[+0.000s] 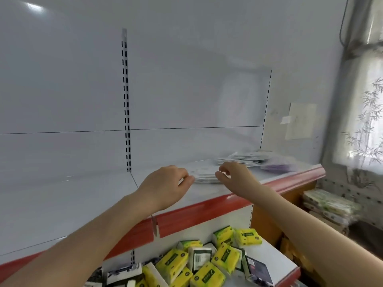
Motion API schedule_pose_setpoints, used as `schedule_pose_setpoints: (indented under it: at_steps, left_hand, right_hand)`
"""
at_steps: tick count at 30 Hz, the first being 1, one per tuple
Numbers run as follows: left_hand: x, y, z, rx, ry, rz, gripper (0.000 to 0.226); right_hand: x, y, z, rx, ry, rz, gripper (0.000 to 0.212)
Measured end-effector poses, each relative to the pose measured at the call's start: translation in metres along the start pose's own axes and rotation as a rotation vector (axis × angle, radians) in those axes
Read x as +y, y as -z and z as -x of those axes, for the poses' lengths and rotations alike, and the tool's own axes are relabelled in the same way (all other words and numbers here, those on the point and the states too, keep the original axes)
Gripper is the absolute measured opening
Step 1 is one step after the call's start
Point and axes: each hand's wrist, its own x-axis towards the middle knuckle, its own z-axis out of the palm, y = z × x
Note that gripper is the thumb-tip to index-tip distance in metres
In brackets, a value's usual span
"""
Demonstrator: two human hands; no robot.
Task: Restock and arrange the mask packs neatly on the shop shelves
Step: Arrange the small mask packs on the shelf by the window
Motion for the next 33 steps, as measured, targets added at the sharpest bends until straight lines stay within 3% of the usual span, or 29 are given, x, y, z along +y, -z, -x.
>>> schedule_pose_setpoints:
  at_steps: [9, 15, 20, 22, 27, 33]
  left_hand:
    - [-0.009, -0.033, -0.053, -0.094, 0.064, 0.022, 0.033]
    - [-0.025, -0.052, -0.091, -0.19, 0.338, 0.003, 0.039]
    - [-0.011, -0.061, -0.12, -0.15, 0.731, 0.608, 0.03]
    - [-0.005, -0.063, -0.128, -0.117, 0.816, 0.722, 0.025]
    - [0.006, -0.074, -0.141, -0.063, 0.977, 0.839, 0.024]
    - [0.021, -0.08, -0.141, -0.099, 1.055, 0.797, 0.022]
  right_hand:
    - [0.041, -0.002, -0.022, 0.03, -0.021, 0.035, 0.033]
    - [0.079, -0.011, -0.044, -0.073, -0.037, 0.055, 0.051]
    - [0.106, -0.013, -0.061, -0.29, 0.023, 0.091, 0.056]
    - [0.111, -0.012, -0.065, -0.309, 0.096, 0.151, 0.053]
    - [0.125, -0.011, -0.069, -0.299, 0.228, 0.116, 0.05]
    - [0.134, -0.009, -0.066, -0.305, 0.279, -0.002, 0.047]
